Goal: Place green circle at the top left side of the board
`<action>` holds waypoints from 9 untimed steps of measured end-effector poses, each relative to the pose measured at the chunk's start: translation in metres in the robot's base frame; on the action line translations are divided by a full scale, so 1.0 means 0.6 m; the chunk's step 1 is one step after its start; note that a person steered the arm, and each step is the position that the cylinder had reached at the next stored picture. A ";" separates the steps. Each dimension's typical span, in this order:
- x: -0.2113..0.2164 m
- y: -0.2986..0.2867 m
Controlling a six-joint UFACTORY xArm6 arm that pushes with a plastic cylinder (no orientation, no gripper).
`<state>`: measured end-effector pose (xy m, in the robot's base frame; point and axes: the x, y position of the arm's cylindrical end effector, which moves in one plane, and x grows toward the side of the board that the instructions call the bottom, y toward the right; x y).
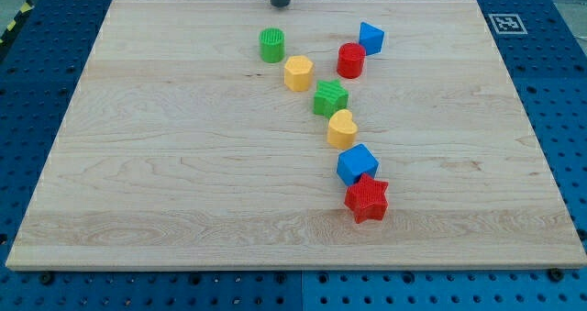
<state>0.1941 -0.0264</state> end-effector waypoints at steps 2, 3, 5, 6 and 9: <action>0.000 0.000; 0.000 0.000; 0.026 0.016; 0.090 0.027; 0.194 0.069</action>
<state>0.3104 0.0148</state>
